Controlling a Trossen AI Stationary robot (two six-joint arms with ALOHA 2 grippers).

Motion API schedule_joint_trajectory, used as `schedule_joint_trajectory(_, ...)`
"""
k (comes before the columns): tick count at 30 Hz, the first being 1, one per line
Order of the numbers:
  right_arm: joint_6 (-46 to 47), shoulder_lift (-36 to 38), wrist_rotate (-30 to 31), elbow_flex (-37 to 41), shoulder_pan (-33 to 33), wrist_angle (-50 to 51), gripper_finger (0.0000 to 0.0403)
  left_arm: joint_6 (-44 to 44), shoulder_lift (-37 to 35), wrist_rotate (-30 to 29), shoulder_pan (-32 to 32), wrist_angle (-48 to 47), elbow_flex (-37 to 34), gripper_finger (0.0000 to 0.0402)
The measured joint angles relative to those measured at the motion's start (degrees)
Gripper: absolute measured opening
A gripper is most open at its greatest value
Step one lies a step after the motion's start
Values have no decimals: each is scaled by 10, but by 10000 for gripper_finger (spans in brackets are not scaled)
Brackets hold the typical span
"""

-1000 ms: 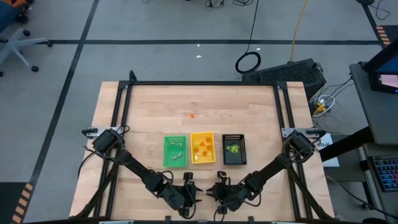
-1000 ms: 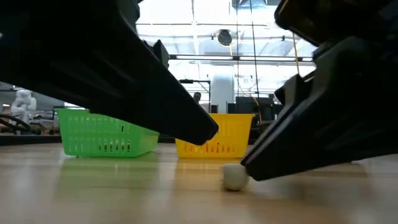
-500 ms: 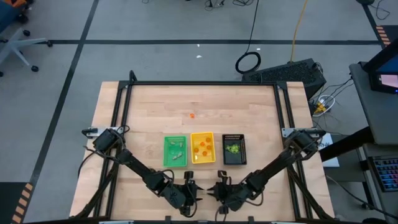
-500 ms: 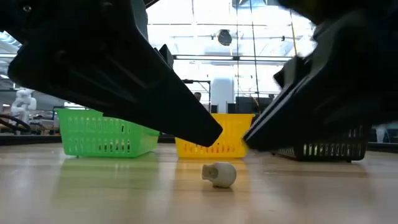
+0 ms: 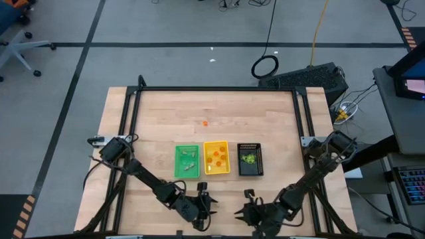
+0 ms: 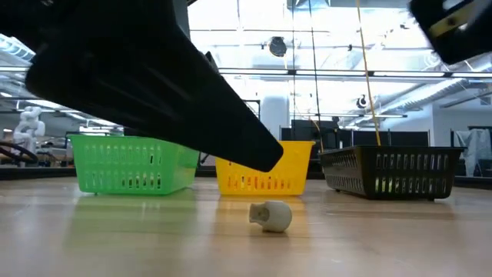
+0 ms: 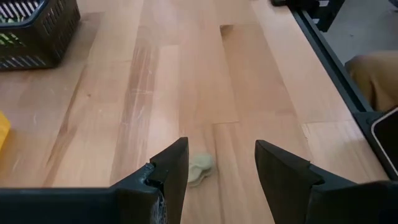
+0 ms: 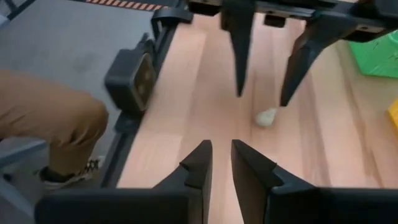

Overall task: Sort Halloween decoration
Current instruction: Put the white skull toy into the green basket

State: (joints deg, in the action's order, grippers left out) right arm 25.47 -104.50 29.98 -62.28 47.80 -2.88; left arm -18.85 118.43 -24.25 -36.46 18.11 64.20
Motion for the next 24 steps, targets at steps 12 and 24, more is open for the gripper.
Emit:
schedule_joint_trajectory(12,49,41,18,0,30,111,47,14,0,9,15,10,0,216)
schedule_joint_trajectory(24,69,40,15,0,25,150,47,47,-18,20,15,4,0,269)
